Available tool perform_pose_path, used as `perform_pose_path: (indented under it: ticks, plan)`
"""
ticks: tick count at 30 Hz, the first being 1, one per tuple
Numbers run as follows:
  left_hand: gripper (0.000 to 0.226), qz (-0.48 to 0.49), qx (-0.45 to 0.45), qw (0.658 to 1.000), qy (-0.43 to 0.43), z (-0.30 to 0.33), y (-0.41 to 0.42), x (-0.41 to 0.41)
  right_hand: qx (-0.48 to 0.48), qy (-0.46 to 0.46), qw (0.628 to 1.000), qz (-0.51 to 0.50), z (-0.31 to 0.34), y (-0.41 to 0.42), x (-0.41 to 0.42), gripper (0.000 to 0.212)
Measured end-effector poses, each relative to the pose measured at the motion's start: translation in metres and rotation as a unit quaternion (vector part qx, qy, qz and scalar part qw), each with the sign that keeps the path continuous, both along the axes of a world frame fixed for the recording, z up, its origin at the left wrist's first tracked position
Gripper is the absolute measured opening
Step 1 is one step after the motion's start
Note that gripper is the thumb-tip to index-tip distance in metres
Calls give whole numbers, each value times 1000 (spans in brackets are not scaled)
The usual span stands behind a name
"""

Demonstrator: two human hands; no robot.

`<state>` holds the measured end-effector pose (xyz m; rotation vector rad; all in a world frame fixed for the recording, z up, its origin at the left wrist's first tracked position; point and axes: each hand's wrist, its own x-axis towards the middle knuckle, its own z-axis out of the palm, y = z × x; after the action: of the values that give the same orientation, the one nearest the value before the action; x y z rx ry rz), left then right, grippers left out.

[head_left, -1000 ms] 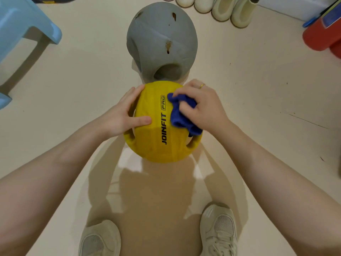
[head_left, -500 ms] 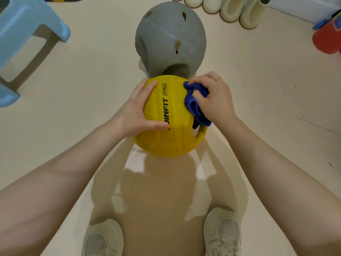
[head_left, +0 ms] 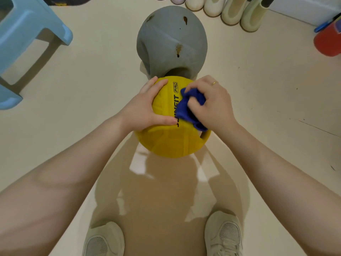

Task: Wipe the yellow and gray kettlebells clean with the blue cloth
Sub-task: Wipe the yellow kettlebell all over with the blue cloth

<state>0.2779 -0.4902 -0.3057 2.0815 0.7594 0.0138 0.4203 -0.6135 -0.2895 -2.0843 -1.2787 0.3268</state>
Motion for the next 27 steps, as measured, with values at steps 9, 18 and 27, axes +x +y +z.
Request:
perform_pose_path:
  ticks: [9,18,27]
  plan:
    - [105,14,-8,1000,6,0,2,-1,49,-20,998,17,-7,-1,-10,21]
    - [62,15,-71,997,-23,-8,18,-13,11,-60,998,-10,-5,7,6,25]
    - [51,30,-138,989,-33,-14,24,-22,47,-165,978,121,-4,13,-28,21]
